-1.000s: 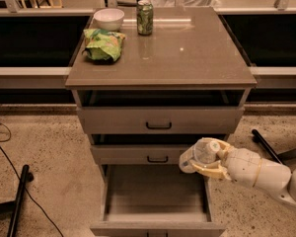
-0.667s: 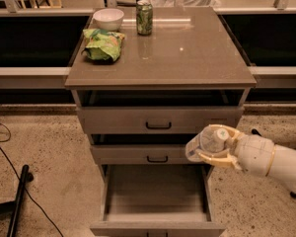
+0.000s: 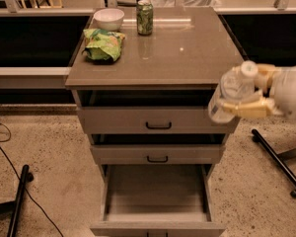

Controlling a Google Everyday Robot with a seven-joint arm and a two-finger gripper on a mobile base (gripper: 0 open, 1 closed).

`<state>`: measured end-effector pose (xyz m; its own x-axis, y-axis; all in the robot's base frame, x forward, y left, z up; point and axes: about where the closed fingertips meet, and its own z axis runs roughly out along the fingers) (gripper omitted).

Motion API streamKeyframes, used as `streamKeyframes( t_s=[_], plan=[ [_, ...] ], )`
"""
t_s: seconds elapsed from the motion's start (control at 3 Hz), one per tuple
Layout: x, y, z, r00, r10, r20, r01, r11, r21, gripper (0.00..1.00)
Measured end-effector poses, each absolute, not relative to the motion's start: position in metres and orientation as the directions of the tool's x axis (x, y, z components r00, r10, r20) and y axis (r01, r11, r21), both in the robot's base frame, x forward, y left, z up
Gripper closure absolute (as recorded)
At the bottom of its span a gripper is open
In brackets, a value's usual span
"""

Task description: Pick blue plastic bottle from bottom drawer and place on counter

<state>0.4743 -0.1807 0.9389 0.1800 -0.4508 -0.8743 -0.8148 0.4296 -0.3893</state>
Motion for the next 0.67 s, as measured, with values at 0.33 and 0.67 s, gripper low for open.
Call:
streamKeyframes(
  t_s=[0.33, 0.67],
  plan=[
    [0.495, -0.195, 0.971, 0.068, -0.588, -0.806, -0.832, 0.413, -0.371, 1.0],
    [0.537, -0.167, 0.951, -0.098, -0.609, -0.787, -0.884, 0.416, -0.212, 1.0]
  ],
)
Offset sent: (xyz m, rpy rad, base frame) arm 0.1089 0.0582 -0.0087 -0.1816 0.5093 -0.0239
